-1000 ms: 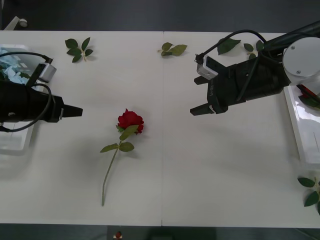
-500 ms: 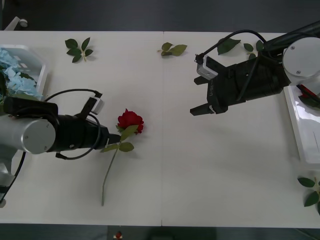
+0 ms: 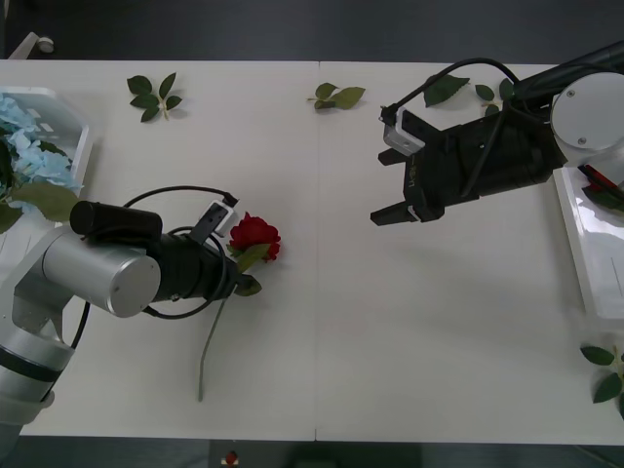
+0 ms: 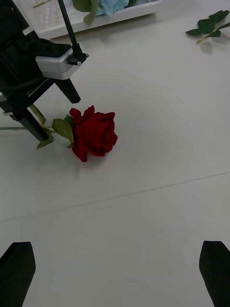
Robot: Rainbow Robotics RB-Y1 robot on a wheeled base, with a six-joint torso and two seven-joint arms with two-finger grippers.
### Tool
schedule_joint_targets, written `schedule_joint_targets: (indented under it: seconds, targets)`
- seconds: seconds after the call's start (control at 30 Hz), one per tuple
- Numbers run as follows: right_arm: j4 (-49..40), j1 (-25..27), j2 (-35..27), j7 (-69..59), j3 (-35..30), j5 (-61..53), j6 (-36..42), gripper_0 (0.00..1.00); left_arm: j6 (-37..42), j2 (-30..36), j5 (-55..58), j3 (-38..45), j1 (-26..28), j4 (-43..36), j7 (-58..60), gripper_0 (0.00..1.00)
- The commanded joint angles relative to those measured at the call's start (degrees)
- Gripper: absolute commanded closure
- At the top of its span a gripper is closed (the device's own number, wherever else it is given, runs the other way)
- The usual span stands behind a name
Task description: Put the red flowers into the right box and the blue flowers into the left box
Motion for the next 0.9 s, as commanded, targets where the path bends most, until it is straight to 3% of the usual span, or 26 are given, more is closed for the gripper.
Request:
schedule_joint_targets:
  seconds: [0.03,0.37,0.63,0.7,0.8,0.9]
  targets:
    - [-1.67,-2.20,-0.84,1.99,0.21,-0.51,-0.10,0.00,-0.36,-1.33,-1.28,0.68,-1.53,-0.94,0.00,0.00]
    - [-1.67,-2.20,-0.84,1.99,0.21,-0.51,-0.10,0.00,-0.45,-2.83,-5.68,0.68,-1.88,0.12,0.88,0.00]
    - [-1.67,-2.20,-0.84,1.99,0.21,-0.51,-0.10,0.00,-5.02,-3.53,-4.88,-0.19,-2.59,4.51,0.53,0.07]
    - [-1.67,-2.20,-0.84,1.99,0.21,-0.51,-0.10,0.00,-5.02,-3.53,-5.06,-0.19,-2.59,4.51,0.53,0.20]
    - [-1.67,-2.20,-0.84,1.99,0.21,-0.51,-0.10,0.00,-5.02,-3.53,-5.06,-0.19,-2.59,4.51,0.44,0.81]
    - [-1.67,-2.20,-0.84,1.99,0.21,-0.51,-0.10,0.00,-5.02,-3.53,-4.97,-0.19,-2.59,4.60,0.44,1.00]
